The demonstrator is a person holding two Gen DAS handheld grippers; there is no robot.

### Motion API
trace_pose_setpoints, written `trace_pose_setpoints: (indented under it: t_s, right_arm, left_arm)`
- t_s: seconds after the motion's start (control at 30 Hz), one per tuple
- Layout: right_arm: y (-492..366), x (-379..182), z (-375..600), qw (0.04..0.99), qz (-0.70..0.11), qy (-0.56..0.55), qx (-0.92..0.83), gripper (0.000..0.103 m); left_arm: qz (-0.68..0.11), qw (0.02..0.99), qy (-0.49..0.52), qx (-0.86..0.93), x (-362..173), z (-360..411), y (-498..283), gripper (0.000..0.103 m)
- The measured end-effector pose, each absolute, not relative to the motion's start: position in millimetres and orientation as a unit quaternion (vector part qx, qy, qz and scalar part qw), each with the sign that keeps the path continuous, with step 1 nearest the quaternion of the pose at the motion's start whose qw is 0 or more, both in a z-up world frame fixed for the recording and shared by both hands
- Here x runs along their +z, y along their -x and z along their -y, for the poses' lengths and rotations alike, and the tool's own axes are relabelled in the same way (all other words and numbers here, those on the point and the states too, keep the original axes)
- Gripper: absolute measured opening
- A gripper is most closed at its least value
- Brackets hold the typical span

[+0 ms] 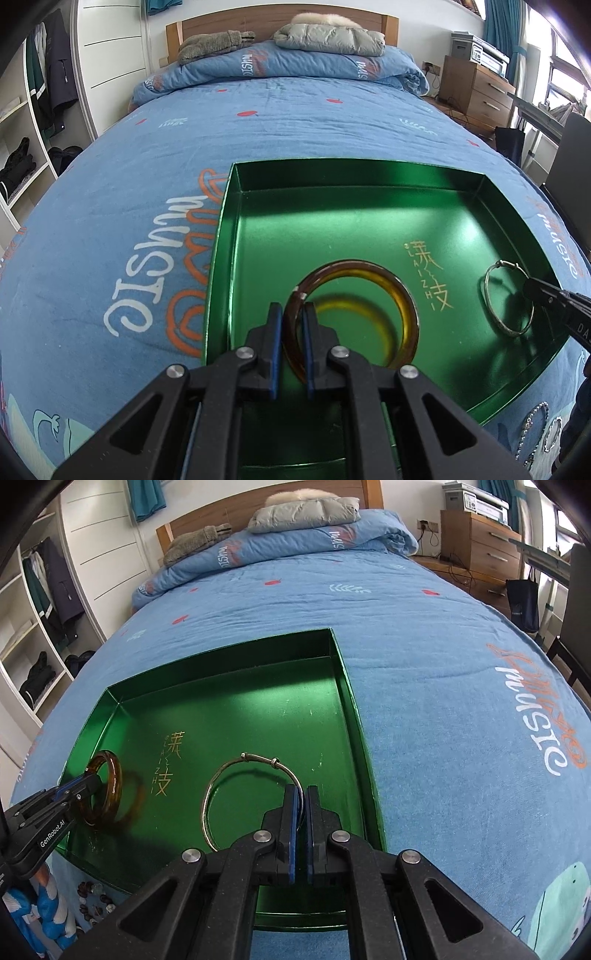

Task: Organize jewelry
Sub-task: 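Open the left tool to release the amber bangle while the right tool releases the silver bangle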

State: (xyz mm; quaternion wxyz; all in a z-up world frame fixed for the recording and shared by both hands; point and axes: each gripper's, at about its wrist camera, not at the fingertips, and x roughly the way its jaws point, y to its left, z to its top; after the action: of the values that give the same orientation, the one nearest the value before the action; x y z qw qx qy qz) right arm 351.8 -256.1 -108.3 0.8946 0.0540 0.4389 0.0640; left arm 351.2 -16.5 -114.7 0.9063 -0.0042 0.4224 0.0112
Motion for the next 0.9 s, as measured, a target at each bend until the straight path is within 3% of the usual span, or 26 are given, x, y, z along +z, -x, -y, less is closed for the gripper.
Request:
trace_pose_setpoints:
  t_s: [0.3,0.47,0.9]
  right_arm:
    - [-354,-109,256,0.885,-0.46,-0.036,0.061,0.006]
    - [-348,-101,256,0.888,-0.454,-0.038,0.066,0.027]
    - [-276,-9,256,0.931,-0.355,-0.038,0.082,0.052]
  left_arm:
    - [-0.424,0.905,0.015,0.01,-114,16,-350,0.012]
    - [-0.423,0.906,0.026,0.0,-107,13,-346,0.012]
    - [-0.359,0.933,0.024,-0.014,-30,21,-284,0.012]
